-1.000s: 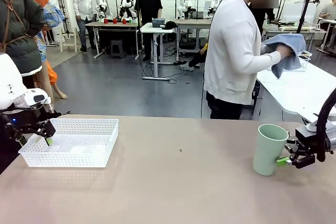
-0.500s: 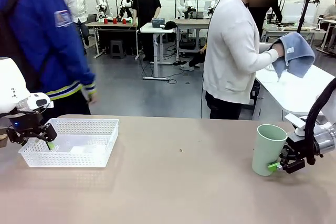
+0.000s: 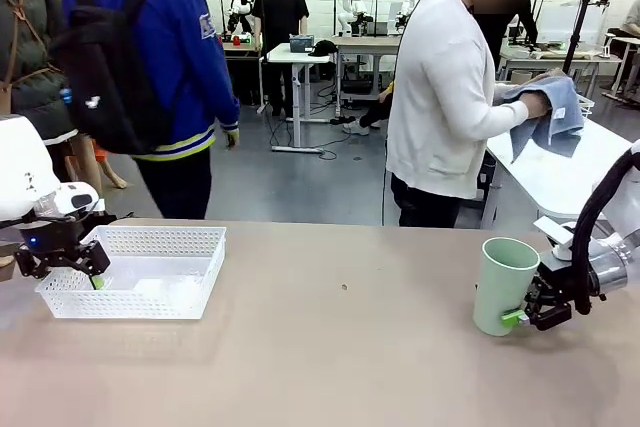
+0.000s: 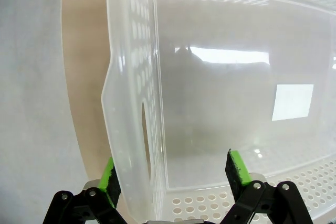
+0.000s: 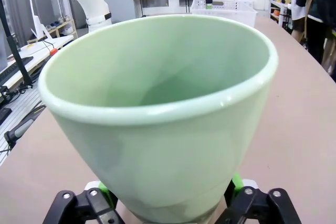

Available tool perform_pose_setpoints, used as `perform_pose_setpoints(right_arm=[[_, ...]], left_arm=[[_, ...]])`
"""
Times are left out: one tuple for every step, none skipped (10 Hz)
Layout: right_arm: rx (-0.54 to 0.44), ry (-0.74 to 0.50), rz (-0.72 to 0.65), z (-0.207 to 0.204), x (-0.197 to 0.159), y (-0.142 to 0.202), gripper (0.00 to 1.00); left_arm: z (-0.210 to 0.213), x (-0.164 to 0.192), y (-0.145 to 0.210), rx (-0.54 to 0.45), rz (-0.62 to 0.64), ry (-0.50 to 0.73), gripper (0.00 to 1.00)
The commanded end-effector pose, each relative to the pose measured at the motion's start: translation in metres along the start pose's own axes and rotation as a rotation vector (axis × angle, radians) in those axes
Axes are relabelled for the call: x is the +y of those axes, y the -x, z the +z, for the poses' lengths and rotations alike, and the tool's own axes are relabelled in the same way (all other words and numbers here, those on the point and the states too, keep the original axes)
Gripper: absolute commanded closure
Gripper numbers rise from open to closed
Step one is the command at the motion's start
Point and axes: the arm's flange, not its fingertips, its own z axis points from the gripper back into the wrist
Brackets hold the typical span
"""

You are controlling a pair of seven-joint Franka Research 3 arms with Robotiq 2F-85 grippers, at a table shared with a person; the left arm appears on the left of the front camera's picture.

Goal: Clean and organize the cups into the basket.
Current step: Pick up the Organizing basket and move it to the center of the table, then pick up the Reusable plastic cup from the right side of the table and place it inside the Organizing basket.

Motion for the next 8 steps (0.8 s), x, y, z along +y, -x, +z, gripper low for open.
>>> perform_pose_setpoints(right_arm=[[-0.010,-0.008,0.023,-0.0034,-0.0023,0.0008,0.58],[-0.011,-0.006,0.024,-0.0032,-0.0026,0.0015,0.86],[-0.011,-0.005,0.021,-0.0026,-0.0028,0.0016,1.00],[-0.009,-0.004,0.020,-0.0025,-0.0027,0.0017,1.00],[-0.007,0.000,0.015,-0.0018,-0.0027,0.0017,1.00],[-0.004,0.001,0.014,-0.0014,-0.0027,0.0017,0.78],[-0.002,0.001,0.010,-0.0010,-0.0028,0.0016,0.78],[-0.001,0.001,0.010,-0.0007,-0.0027,0.0016,1.00]], left_arm=[[0.0001,0.0019,-0.0037,0.012,-0.026,0.000,0.60],[0.0019,0.0015,-0.0031,0.012,-0.027,0.001,0.60],[0.0042,0.0015,-0.0026,0.008,-0.028,0.001,1.00],[0.0054,0.0017,-0.0022,0.007,-0.025,0.001,0.65],[0.0063,0.0017,-0.0017,0.004,-0.017,0.001,1.00],[0.0068,0.0020,-0.0012,0.003,-0.019,0.002,1.00],[0.0077,0.0021,-0.0011,0.002,-0.017,0.003,1.00],[0.0088,0.0023,-0.0009,0.000,-0.017,0.005,1.00]])
